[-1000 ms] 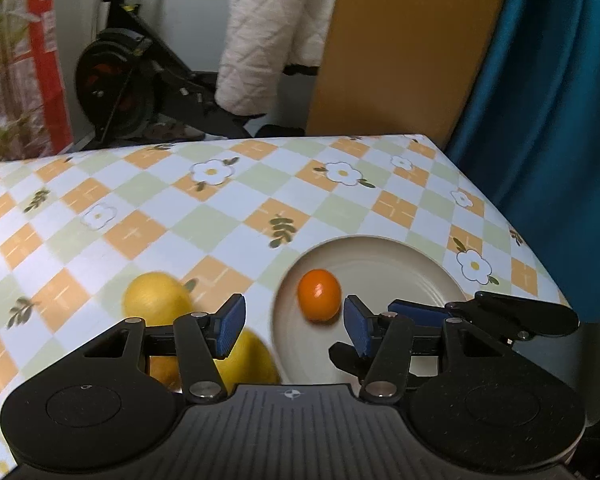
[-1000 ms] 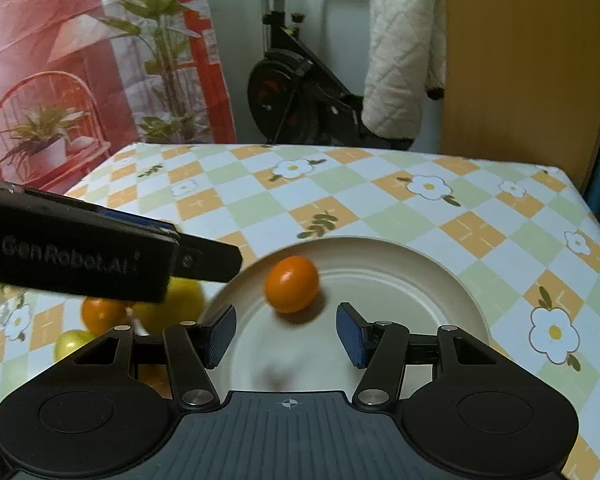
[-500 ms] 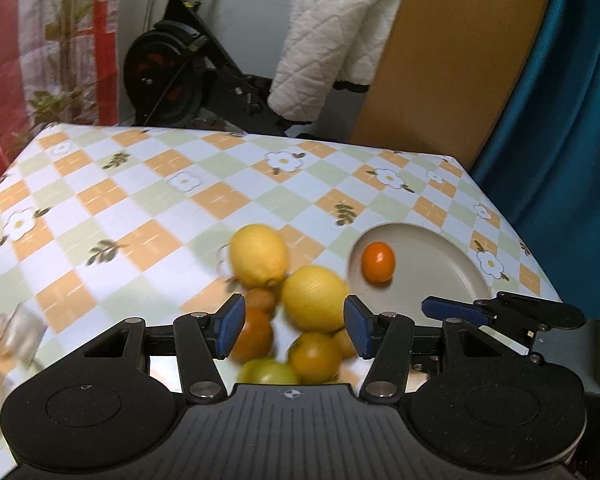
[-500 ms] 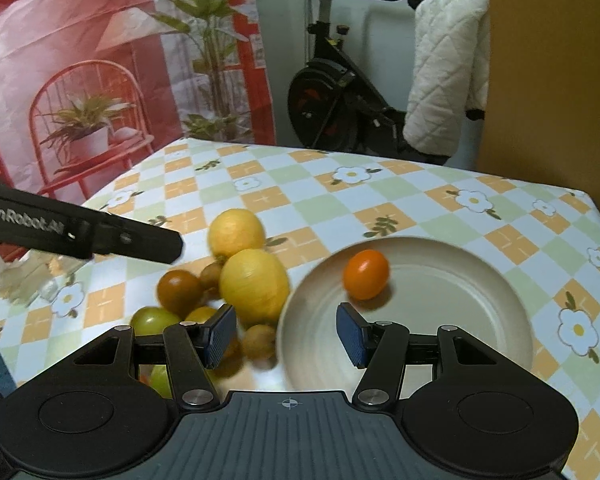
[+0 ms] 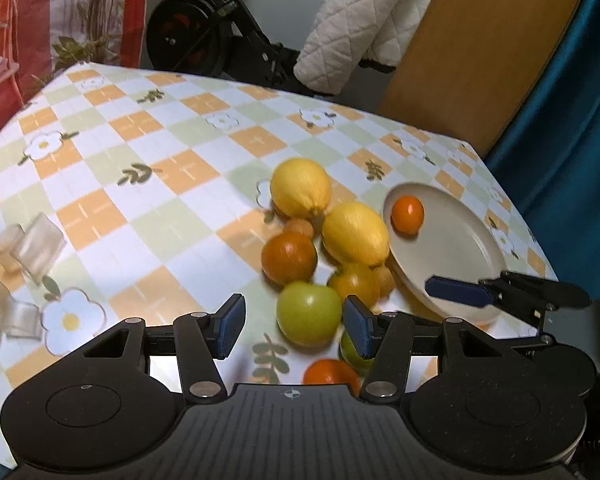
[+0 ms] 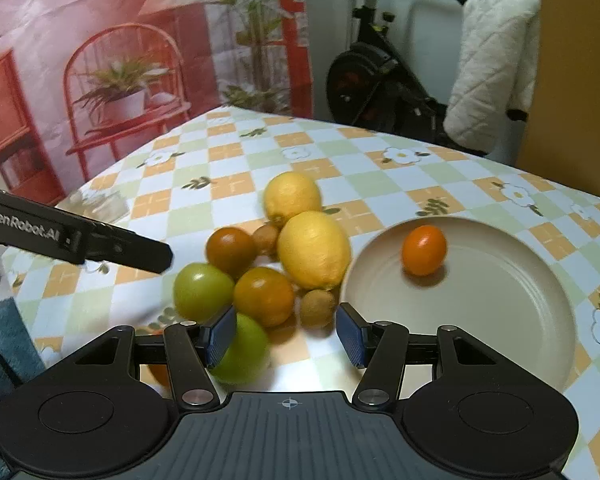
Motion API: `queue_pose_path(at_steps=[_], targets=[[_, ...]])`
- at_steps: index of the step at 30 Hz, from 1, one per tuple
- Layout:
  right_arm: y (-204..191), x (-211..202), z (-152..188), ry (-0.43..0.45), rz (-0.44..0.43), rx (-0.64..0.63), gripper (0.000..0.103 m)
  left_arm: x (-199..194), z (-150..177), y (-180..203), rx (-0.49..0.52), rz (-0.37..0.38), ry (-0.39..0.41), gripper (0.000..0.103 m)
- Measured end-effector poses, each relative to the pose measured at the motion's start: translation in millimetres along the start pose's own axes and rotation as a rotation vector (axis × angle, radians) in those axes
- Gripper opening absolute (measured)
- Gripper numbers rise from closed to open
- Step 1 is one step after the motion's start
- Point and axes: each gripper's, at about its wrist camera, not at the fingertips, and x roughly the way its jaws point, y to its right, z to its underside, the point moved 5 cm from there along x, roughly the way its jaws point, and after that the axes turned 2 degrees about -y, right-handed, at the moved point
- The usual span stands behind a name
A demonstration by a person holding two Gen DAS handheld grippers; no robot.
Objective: Organize fruits
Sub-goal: 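Grasp the green lime with the left gripper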
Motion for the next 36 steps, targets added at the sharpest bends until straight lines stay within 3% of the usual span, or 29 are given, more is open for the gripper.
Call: queue_pose_path(at_steps=[13, 17, 27, 36], targets=[[-21.8, -3.1, 11.3, -0.031, -0.049, -0.079, 0.051, 6.7, 10.8, 21.1, 0.063, 0.076, -0.020, 0.056], [-21.2, 2.0, 15.6, -0.043, -0.067, -0.068, 0.044, 12.4, 13.8, 34.2, 0.117, 0.099, -0.033, 0.055], [-19.7, 14.6, 23.7, -0.063, -0.084, -0.045, 0.043, 31.3, 21.0, 49.7, 0.200, 0.082, -0.079, 0.046], [-16.7, 22.1, 29.9, -0.072, -0.100, -0.013, 0.040, 40.6, 22.4, 49.9, 0.194, 0.077, -0.096, 0.044]])
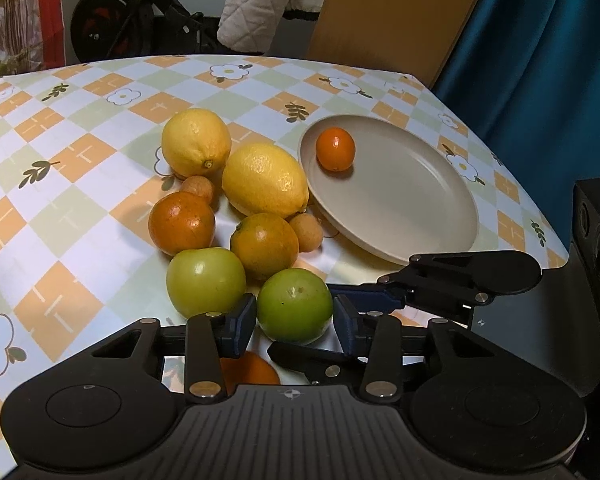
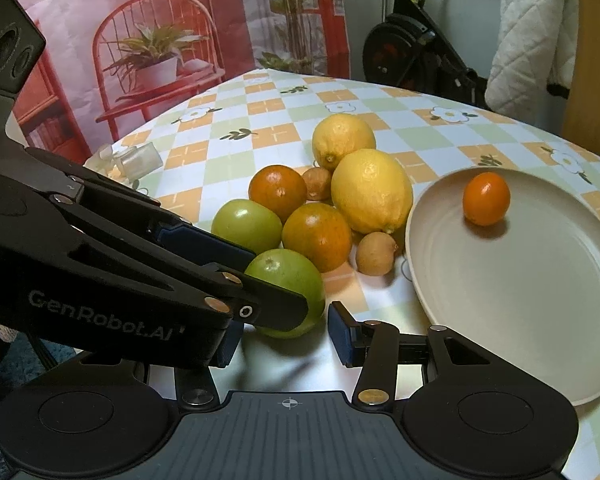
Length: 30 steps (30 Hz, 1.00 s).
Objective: Organize fruits
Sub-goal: 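Grasp the green lime with the left gripper, then carry the green lime onto the plate beside the tangerine and release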
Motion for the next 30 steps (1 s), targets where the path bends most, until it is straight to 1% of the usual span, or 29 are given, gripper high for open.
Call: queue_pose_path(at_steps=[7, 16, 21, 25, 30], targets=[[5.8, -12.3, -2.5, 0.030, 0.009, 0.028, 0.040, -7.2, -8.5, 11.2, 0.032, 0.009, 0.027, 0.043], [30.7, -33.9, -11.5, 0.098, 0.048, 0.103, 0.040, -9.2, -32.6, 34.5, 0.083, 0.035, 0.067, 0.043], [46.9, -37.5, -16.9, 0.120, 0.080, 0.130, 0.040, 1.5, -50.3, 44.7, 0.104, 0.058, 0.073, 0.043], [63.3, -36.4, -21.6, 0.127, 0.107, 0.150, 0.040, 12.5, -64.2, 46.3, 0.087, 0.087, 0.070, 0.043], [80.9, -35.7, -30.1, 0.137, 0.138, 0.154, 0.040, 23.6, -79.0, 52.7, 0.102, 0.093, 0.081, 0.043]])
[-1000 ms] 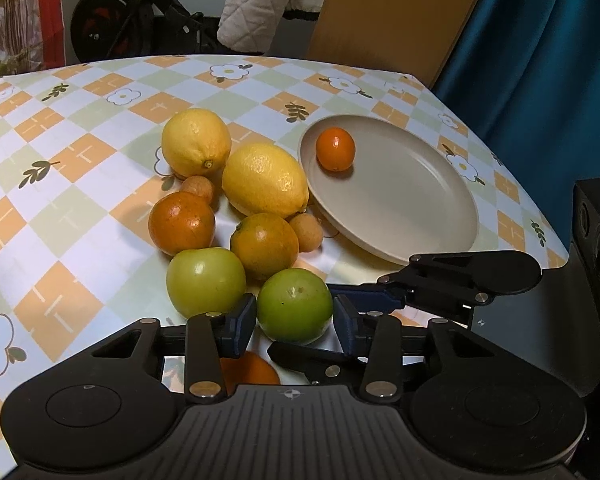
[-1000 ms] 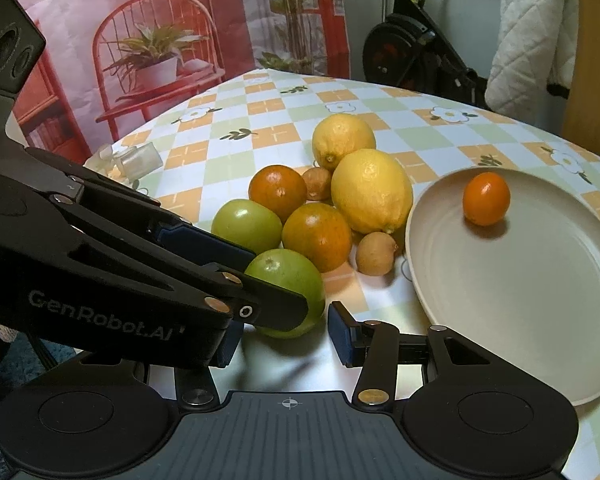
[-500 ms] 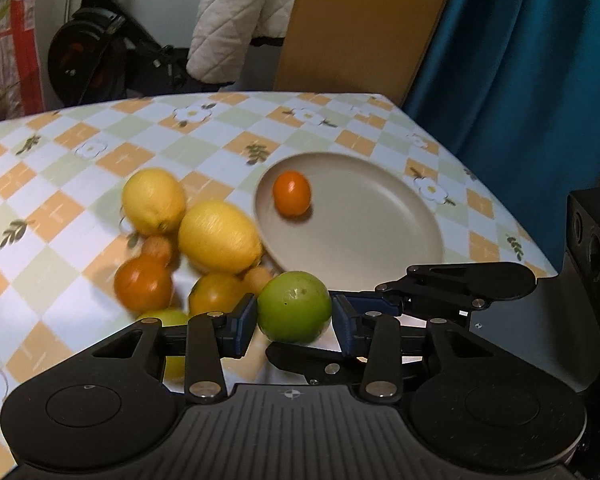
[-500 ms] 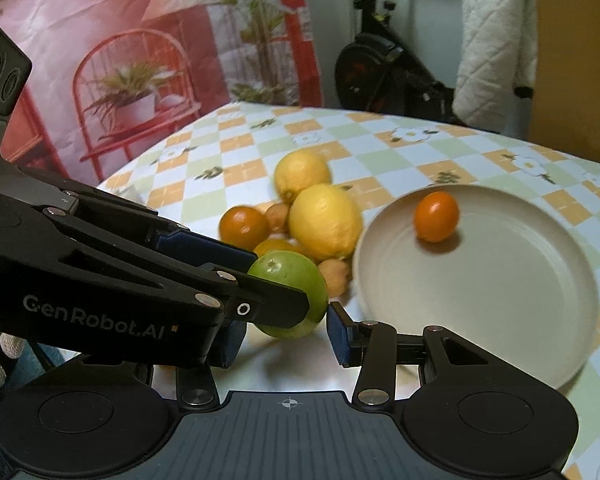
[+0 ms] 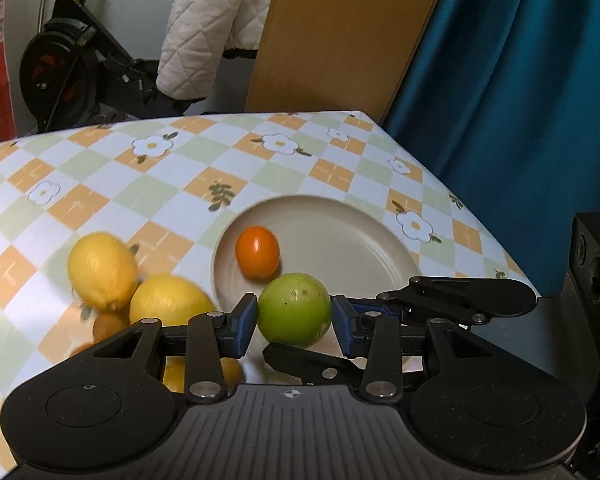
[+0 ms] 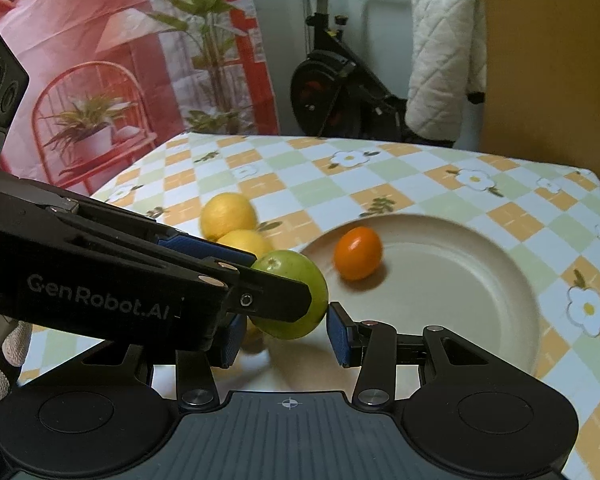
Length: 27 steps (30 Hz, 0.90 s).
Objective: Organize fruits
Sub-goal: 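Carry the green lime onto the plate beside the tangerine and release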
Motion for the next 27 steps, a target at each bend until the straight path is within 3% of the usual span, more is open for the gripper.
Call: queue_pose_path(at_steps=[27], targets=[[30.7, 62.9, -16.8, -0.082, 0.077, 0.011, 0.040, 57.6, -24.5, -19.0, -0.035, -0.047, -0.055, 0.044]])
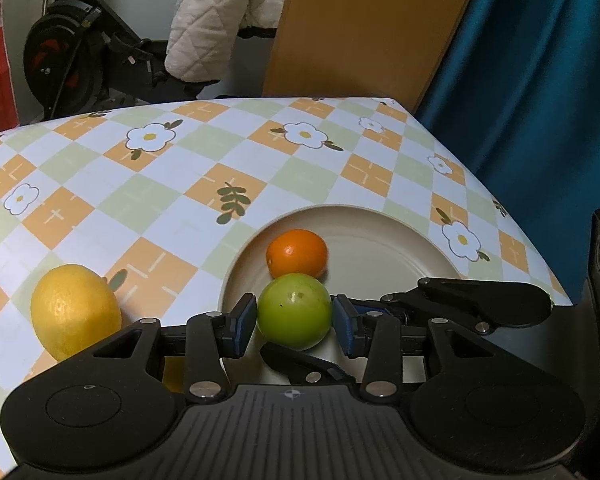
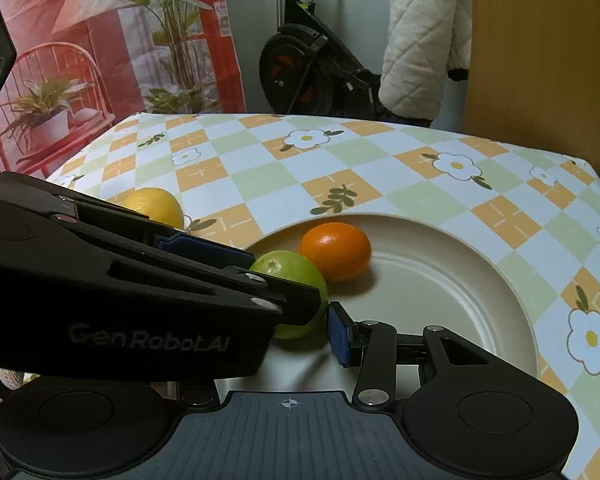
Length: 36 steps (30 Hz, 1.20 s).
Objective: Organize fruits
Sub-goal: 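Carry the green lime onto the plate beside the tangerine and release, then move the left gripper back to the pile toward another orange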
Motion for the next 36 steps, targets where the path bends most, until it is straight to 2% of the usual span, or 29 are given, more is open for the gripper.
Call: queue_pose_path(at_steps=[7, 12, 19, 28, 36], targets=[[-1.3, 3.0, -2.1, -0.001, 0.019, -0.010, 0.041, 0.5, -1.3, -0.7, -0.003, -0.020, 0.012, 0.045], [3.0, -1.8, 0.1, 0.002, 0.031, 0.011, 0.048, -6.3, -2.0, -2.9, -0.010, -0.036, 0.026, 0.046], [4.7, -19.7, 7.0, 0.025, 0.017, 0.049, 0.052, -26.8, -3.4, -5.8, -0.016, -0.059, 0.068, 0.058], [-2.8, -43.5, 14.3, 0.073, -0.008, 0.083, 0.053, -55.4, 2.8, -4.9, -0.004, -0.088, 0.108, 0.058], [-21.5, -59.6, 17.4, 0.095, -0.039, 0.054, 0.053, -80.5, 21.3, -11.6, -0.030, -0.117, 0.105, 0.058]])
